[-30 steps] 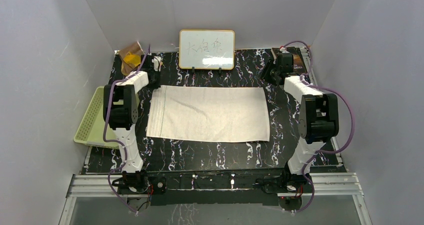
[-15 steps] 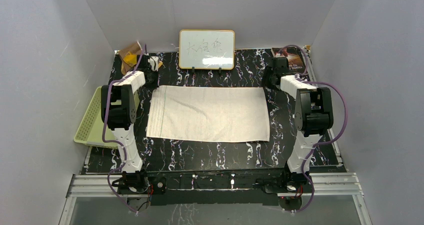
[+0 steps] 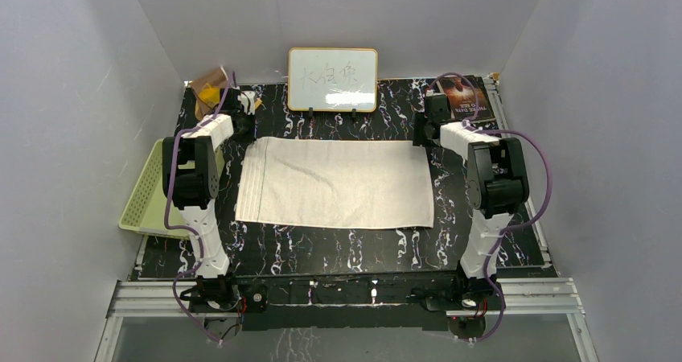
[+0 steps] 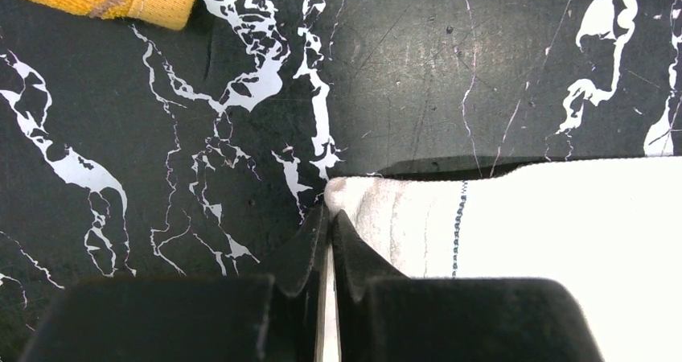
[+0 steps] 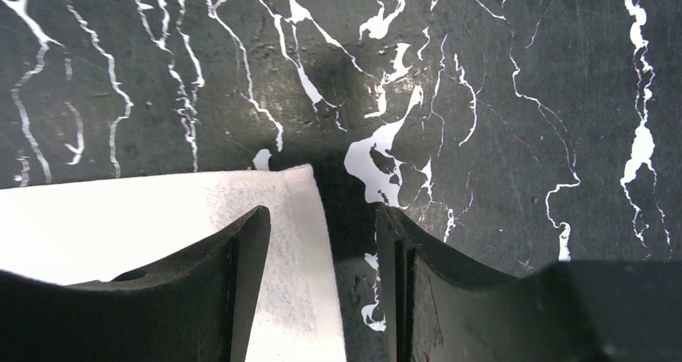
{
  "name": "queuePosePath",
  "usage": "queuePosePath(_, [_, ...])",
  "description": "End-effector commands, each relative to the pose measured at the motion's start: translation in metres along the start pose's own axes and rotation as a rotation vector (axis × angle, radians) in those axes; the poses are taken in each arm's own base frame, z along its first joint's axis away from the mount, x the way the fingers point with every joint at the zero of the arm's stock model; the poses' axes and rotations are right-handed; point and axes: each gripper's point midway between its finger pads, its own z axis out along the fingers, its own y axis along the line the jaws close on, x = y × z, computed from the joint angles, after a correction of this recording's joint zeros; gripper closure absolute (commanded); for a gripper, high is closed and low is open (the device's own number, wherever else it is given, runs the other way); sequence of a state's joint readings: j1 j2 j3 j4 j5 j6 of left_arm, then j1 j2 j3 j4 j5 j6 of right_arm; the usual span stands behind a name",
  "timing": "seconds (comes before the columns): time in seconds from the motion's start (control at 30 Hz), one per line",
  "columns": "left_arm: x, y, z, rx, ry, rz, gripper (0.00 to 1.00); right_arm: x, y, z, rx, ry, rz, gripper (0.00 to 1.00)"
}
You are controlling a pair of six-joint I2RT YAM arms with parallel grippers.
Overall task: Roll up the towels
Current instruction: Flatten out the towel at the center of the board.
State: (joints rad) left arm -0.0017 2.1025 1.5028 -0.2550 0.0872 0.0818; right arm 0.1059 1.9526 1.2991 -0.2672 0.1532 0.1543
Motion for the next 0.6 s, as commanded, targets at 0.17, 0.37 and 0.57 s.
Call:
queuePosePath(0.17, [-0.015,-0.003,-0.021,0.023,-0.028,-0.013,1.00,0.000,-0.006,0.014,0.044,0.013,-0.064,0.53])
queuePosePath(0.37, [-0.024,-0.002,-0.027,0.025,-0.047,-0.024,1.00,0.011,-0.009,0.024,0.036,0.049,-0.041,0.61])
queuePosePath(0.57, [-0.030,-0.002,-0.032,0.028,-0.059,-0.028,1.00,0.017,-0.012,0.030,-0.029,0.072,0.025,0.93])
